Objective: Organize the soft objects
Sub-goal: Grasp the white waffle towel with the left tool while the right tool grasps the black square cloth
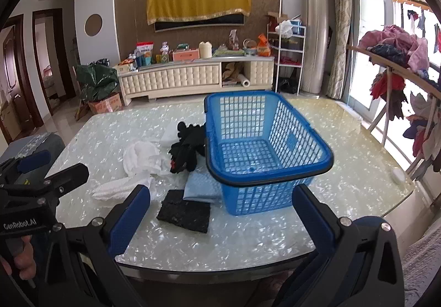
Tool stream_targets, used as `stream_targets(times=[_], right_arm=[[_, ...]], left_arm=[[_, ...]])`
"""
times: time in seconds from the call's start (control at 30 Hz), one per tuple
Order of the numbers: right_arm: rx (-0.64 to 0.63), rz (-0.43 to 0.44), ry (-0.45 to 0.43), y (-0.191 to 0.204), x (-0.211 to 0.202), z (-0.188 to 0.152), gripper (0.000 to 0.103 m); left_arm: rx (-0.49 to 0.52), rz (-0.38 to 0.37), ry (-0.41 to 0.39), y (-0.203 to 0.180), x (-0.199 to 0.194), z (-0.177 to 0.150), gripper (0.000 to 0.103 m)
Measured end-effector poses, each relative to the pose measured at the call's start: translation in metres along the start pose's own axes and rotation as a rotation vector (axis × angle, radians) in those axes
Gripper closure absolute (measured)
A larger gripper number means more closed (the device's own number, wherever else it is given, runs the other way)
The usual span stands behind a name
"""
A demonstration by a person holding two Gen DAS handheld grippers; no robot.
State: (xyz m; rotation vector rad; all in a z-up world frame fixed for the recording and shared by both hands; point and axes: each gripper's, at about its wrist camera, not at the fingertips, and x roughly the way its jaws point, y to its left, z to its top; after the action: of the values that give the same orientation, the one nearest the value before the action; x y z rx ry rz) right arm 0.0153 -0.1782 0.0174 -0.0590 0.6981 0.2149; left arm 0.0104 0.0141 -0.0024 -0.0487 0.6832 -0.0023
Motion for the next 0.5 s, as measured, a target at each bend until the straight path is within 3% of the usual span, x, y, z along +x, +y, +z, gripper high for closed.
stream_targets(times=[0.23,0.5], right_arm=[[-0.011,0.041,0.101,0.011,0.021,-0.004,0.000],[-0.026,0.063,0.233,0.021,0.046,-0.015,0.000]], left_arm=[[0.025,-0.025,0.087,0.014,0.021,-0.002,0.000],[0.082,-0.082,0.239,0.039,0.059,-0.009,0.000]])
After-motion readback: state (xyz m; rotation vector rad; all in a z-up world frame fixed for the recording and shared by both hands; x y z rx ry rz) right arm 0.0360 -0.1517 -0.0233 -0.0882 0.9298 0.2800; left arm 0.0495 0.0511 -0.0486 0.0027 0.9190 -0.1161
